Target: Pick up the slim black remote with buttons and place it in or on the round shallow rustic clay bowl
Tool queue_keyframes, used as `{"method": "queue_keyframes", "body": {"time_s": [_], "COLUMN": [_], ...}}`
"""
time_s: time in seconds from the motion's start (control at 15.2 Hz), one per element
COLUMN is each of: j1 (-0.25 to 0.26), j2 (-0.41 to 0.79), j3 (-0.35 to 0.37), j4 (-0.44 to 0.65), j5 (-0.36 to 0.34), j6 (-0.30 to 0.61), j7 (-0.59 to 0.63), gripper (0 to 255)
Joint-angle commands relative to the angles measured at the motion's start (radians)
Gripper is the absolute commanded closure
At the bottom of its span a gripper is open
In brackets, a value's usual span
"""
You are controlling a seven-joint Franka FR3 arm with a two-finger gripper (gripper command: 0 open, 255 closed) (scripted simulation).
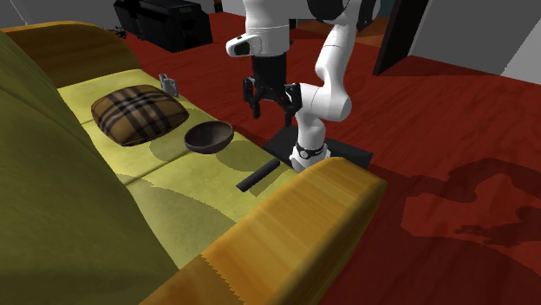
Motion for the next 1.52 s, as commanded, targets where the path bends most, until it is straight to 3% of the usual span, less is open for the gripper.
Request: {"method": "queue_keyframes", "body": {"time_s": [0.0, 0.79, 1.25, 1.45], "j1": [0.000, -0.112, -0.199, -0.205], "j2": [0.000, -0.068, -0.032, -0.004], "j3": [0.000, -0.052, -0.095, -0.101], "j4": [0.000, -0.395, -0.587, -0.618], "j5": [0.000, -0.066, -0.119, -0.124], "j6": [0.000, 0.273, 0.470, 0.527], "j7": [0.000, 0.033, 0.044, 0.044], "gripper": [0, 0, 0, 0]}}
